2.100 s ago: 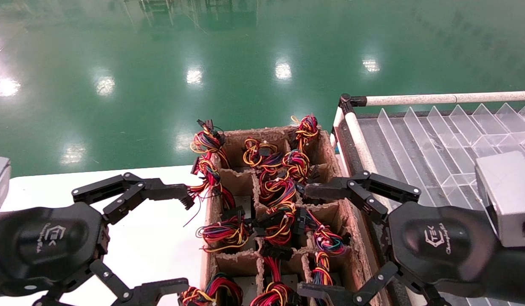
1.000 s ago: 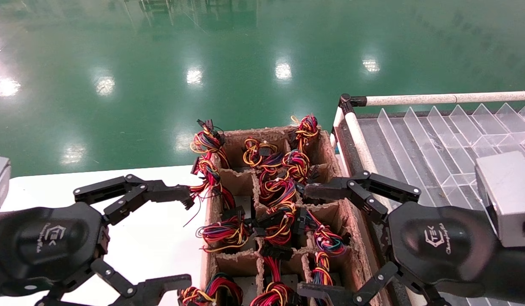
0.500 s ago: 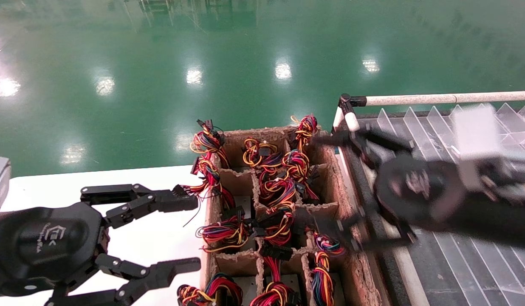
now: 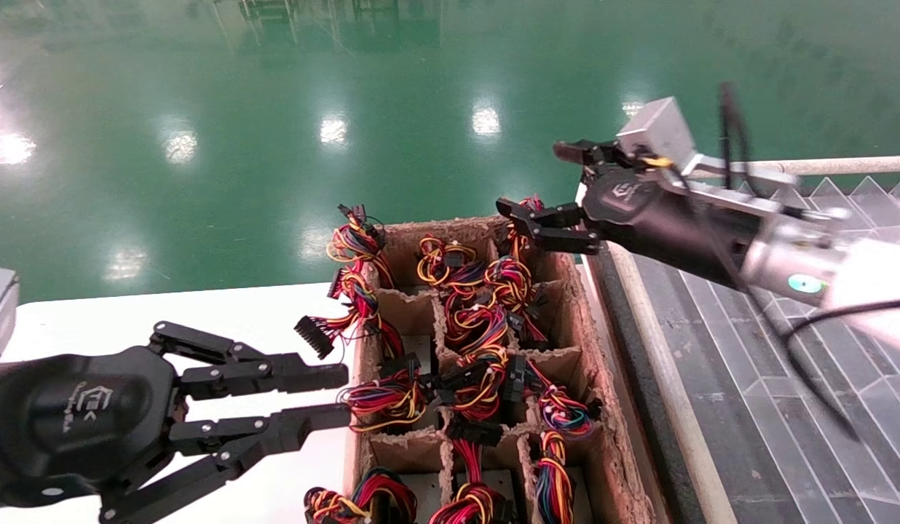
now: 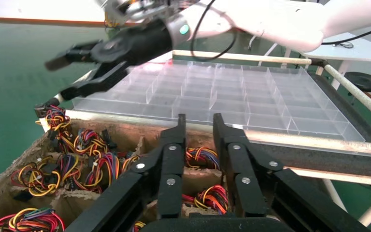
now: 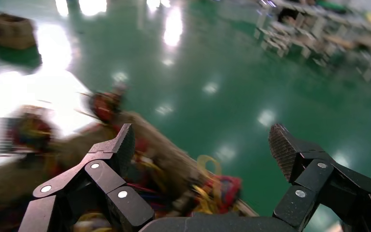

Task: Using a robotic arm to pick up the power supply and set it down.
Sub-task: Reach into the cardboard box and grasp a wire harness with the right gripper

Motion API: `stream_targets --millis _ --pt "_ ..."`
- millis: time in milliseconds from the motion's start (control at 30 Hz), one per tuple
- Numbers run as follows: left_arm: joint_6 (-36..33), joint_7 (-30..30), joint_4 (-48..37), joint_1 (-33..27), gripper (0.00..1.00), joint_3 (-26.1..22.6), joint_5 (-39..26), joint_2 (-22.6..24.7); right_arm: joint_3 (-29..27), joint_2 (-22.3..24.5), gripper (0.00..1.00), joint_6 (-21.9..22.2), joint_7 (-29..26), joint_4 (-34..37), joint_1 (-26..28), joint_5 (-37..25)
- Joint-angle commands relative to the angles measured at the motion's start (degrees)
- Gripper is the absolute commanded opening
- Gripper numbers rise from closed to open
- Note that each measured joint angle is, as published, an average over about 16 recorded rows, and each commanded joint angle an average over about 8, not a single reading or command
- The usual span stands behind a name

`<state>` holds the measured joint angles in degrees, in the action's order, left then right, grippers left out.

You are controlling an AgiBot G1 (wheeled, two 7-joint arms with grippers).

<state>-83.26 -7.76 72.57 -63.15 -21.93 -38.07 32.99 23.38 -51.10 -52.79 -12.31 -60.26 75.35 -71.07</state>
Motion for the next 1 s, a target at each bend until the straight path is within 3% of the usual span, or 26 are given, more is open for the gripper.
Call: stream_targets --millis 33,167,267,1000 --pt "0.00 0.00 0.00 0.00 0.00 0.00 0.00 0.00 0.78 -2.18 0.70 2.76 -0.96 3.16 0.91 -1.70" --pt "0.00 0.00 0.00 0.00 0.00 0.00 0.00 0.00 2.44 -4.62 0.21 5.10 -2.37 7.50 2.66 -4.59" --pt "0.00 0.00 0.00 0.00 0.00 0.00 0.00 0.00 3.16 -5.79 0.00 6.04 -3.61 9.93 3.50 -5.69" --pt "0.00 0.01 0.00 0.00 0.00 -0.01 0.01 0.00 3.28 -5.04 0.00 0.94 -5.86 15.68 3.90 -3.53"
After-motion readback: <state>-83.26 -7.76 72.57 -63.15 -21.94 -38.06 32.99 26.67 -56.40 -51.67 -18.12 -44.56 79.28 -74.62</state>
